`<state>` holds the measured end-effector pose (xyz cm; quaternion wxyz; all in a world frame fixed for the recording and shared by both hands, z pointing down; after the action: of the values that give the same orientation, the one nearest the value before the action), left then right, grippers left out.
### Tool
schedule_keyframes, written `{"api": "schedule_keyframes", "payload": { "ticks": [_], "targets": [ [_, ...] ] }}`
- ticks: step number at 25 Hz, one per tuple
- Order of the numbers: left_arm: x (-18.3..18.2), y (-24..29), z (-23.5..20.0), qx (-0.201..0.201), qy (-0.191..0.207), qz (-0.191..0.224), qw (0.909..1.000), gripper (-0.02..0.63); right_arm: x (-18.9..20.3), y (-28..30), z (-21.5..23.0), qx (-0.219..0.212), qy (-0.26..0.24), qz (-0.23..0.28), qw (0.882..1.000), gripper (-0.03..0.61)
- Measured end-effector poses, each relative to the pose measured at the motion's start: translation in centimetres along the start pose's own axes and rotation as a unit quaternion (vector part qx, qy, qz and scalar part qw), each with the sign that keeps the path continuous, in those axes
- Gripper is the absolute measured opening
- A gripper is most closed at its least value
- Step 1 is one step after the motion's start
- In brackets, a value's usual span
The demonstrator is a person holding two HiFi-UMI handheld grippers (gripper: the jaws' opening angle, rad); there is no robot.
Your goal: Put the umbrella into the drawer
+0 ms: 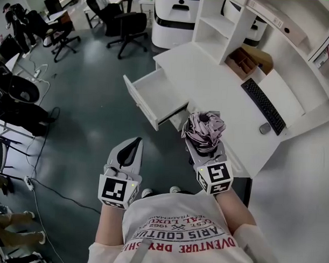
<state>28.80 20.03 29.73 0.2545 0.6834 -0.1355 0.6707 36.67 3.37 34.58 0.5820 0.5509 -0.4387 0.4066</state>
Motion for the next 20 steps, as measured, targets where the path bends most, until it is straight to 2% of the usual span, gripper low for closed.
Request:
{"api": "schedule_keyframes", "payload": {
  "ticks": [6,12,20],
  "targets": [
    [0.1,-2.3,-6.9,0.007,0.008,-0.005,0.9999,0.003,-1.1,3.8,-3.9,0.026,0.011,-0.005,1.0,0.199],
    [0.5,-3.6,-11.1,0.01,0.005,-0.008,0.9999,0.004,-2.0,6.6,-6.7,0.032,0.012,-0.013,0.999,0.201],
    [2.0,1.3,-15.6,0.016,0.006,-0.02,0.9996,0.003,-1.7,13.8,-4.8,0.036,0.021,-0.021,0.999,0.201]
  ]
}}
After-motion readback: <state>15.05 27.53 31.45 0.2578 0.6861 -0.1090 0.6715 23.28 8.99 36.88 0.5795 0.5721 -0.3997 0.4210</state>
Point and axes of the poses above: the fingertips, and each gripper's own axes: y forward along the fingers, z to its right, x out of its underside, the point moved 2 cm from there along -y, backward along the fingers, and after that the axes turned 6 degrees about -x, right-handed, at the moved point
